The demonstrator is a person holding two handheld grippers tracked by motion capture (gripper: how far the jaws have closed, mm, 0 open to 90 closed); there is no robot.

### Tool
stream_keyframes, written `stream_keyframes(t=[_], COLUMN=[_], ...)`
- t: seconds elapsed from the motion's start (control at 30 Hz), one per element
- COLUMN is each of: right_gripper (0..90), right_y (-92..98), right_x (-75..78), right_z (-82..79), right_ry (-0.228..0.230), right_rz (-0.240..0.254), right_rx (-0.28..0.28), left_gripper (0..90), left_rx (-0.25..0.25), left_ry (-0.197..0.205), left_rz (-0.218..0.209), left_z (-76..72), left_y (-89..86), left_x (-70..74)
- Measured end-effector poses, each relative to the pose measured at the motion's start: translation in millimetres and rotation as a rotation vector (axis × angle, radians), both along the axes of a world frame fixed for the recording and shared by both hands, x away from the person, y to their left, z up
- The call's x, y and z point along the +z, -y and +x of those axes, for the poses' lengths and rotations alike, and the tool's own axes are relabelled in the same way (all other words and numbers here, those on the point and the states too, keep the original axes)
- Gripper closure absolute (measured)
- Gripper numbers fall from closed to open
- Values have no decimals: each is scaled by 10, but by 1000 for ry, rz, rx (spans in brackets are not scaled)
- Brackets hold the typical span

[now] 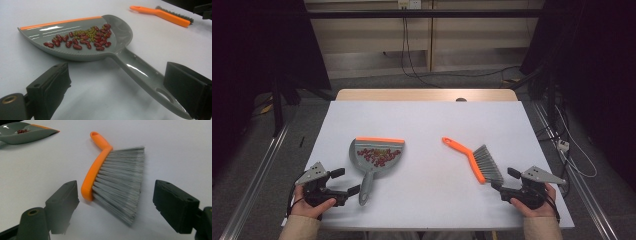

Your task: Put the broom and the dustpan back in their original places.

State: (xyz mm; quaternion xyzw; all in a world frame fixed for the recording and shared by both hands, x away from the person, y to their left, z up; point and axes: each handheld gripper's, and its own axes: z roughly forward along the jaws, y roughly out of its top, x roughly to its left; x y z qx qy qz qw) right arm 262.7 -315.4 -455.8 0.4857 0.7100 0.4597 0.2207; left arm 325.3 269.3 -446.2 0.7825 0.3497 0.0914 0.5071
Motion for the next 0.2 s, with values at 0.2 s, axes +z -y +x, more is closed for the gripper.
stream_keyframes(t=[0.2], right_gripper=[205], right_y=[-5], right_x=[1], right_z=[1], right_ry=[-1], right_rz=[0], right_rx=[1], left_gripper=[68], left_rx=[-1], left_ry=[-2], left_rz=[-2], left_z=[3], left_y=[15], left_x=[-2])
